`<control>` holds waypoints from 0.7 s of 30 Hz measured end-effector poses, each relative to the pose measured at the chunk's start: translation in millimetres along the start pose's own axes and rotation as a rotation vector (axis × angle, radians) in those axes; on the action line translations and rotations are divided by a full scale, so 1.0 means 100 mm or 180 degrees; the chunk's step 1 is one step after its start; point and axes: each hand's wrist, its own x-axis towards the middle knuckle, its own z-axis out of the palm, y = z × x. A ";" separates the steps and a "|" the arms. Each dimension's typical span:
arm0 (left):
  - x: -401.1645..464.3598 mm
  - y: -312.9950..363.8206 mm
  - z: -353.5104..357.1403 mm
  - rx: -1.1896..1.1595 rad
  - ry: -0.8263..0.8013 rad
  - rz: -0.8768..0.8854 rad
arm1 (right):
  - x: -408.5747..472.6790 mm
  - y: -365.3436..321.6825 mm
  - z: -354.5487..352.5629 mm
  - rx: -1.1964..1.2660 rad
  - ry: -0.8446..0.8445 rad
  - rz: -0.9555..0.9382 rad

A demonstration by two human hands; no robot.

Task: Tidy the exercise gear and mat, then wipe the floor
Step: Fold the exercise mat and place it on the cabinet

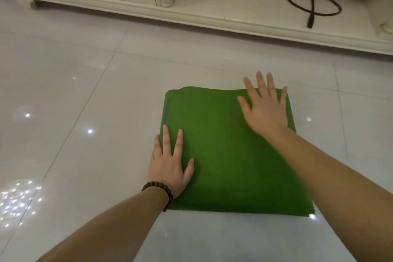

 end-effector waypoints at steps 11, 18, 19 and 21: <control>-0.01 -0.01 0.04 -0.0093 0.0143 -0.0017 | -0.79 0.54 0.20 0.0258 -0.0484 0.0788; -0.04 0.00 0.03 -0.0060 0.0210 -0.0003 | -1.44 0.48 0.45 0.0296 -0.0419 0.0789; -0.04 0.00 0.03 -0.0070 0.0215 0.0005 | -1.54 0.46 0.45 0.0273 -0.0245 0.0682; -0.04 -0.01 0.03 -0.0058 0.0223 0.0025 | -1.85 0.38 0.53 0.0189 -0.0006 0.0407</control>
